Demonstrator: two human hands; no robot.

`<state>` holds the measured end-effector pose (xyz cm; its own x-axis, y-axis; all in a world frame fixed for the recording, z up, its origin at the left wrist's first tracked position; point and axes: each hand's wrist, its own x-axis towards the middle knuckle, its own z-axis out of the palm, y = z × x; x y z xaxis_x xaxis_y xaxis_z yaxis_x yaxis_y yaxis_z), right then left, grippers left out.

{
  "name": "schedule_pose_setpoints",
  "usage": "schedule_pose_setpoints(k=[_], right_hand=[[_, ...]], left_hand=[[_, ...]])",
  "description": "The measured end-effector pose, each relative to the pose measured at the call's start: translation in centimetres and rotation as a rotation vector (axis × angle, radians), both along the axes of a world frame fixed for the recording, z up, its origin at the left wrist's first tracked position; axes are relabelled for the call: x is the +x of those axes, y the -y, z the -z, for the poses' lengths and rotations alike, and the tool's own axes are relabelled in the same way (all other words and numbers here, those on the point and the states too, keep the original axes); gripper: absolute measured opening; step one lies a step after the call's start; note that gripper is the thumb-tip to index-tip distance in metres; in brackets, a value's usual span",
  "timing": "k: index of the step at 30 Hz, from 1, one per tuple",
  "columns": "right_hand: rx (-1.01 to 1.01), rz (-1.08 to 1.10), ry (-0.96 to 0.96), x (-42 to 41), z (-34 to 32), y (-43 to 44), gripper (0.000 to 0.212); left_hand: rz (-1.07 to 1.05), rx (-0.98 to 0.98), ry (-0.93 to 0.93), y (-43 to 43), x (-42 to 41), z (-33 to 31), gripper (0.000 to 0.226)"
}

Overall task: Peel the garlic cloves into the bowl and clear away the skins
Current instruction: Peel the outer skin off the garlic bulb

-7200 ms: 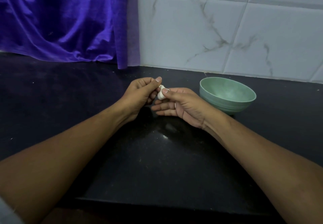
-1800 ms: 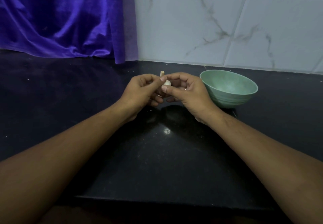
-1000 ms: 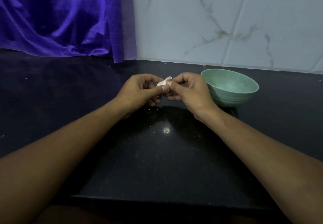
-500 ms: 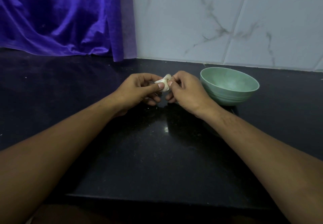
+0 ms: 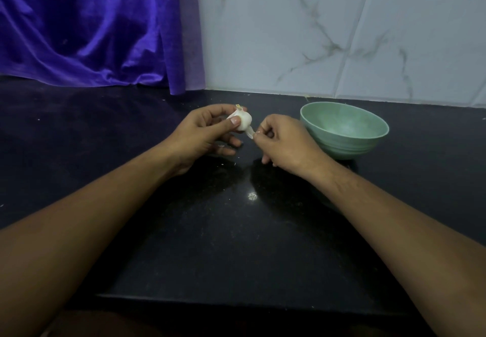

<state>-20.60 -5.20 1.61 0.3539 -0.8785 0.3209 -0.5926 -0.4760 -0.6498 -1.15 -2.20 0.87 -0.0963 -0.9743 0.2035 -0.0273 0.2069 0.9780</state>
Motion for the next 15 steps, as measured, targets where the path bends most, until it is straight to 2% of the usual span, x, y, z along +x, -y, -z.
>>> schedule_pose_setpoints(k=[2,4,8,10,13,15], right_hand=[[-0.003,0.015,0.012,-0.1,-0.1,-0.1,0.008],[0.051,-0.025,0.111,-0.2,0.1,-0.1,0.003],[0.209,-0.113,0.300,-0.6,0.4,0.3,0.031],[0.245,-0.137,0.312,-0.5,0.5,0.3,0.036],[0.187,-0.133,0.292,-0.2,0.8,0.3,0.017],[0.169,-0.125,0.301,-0.1,0.9,0.3,0.012]], left_hand=[[0.001,-0.002,0.007,0.0,-0.1,0.0,0.034],[-0.011,-0.003,0.018,0.0,-0.1,0.0,0.034],[-0.012,-0.006,0.073,0.2,0.0,0.2,0.032],[-0.004,-0.021,0.096,0.1,-0.1,0.3,0.032],[0.005,-0.030,0.110,0.0,-0.1,0.2,0.032],[0.005,-0.044,0.139,0.0,-0.1,0.2,0.034]])
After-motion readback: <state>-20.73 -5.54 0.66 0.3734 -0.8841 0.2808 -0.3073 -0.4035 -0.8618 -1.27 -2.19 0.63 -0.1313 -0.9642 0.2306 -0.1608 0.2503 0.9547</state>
